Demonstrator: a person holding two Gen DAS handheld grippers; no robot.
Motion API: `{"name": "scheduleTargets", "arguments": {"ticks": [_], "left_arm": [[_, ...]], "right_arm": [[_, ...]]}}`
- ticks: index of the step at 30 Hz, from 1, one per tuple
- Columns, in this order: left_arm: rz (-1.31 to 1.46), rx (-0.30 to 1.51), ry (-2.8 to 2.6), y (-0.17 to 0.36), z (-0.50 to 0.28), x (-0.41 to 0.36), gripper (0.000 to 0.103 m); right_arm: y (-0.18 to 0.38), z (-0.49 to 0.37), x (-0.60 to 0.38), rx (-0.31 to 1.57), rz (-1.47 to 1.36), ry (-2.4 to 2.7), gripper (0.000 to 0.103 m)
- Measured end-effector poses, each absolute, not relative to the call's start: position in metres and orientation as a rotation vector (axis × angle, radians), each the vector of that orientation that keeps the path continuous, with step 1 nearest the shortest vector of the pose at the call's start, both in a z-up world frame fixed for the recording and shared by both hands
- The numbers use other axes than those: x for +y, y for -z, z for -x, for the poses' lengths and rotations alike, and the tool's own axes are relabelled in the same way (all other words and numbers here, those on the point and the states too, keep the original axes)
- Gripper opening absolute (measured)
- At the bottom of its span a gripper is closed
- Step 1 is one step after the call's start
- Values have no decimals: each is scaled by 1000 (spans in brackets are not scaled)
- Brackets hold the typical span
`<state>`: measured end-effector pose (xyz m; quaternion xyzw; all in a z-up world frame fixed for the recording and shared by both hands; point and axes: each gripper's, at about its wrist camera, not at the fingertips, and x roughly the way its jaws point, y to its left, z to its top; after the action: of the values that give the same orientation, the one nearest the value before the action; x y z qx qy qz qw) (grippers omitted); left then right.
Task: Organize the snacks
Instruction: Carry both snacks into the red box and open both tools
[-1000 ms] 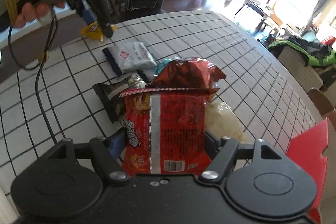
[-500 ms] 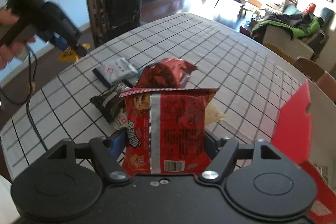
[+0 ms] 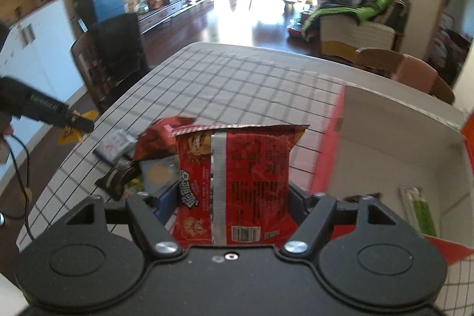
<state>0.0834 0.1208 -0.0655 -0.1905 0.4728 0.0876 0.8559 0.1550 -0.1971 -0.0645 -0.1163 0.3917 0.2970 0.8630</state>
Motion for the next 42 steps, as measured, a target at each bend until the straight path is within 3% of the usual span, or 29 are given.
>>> {"name": "scheduleTargets", "arguments": {"ticks": [19, 29, 42], "left_arm": [[202, 945, 71, 19, -172, -59, 36], [132, 991, 138, 30, -221, -134, 36], [114, 1122, 96, 63, -289, -187, 36]], "right_arm": [[33, -227, -318, 827, 155, -454, 73], [48, -284, -373, 900, 94, -386, 73], [96, -326, -380, 1020, 214, -416, 73]]}}
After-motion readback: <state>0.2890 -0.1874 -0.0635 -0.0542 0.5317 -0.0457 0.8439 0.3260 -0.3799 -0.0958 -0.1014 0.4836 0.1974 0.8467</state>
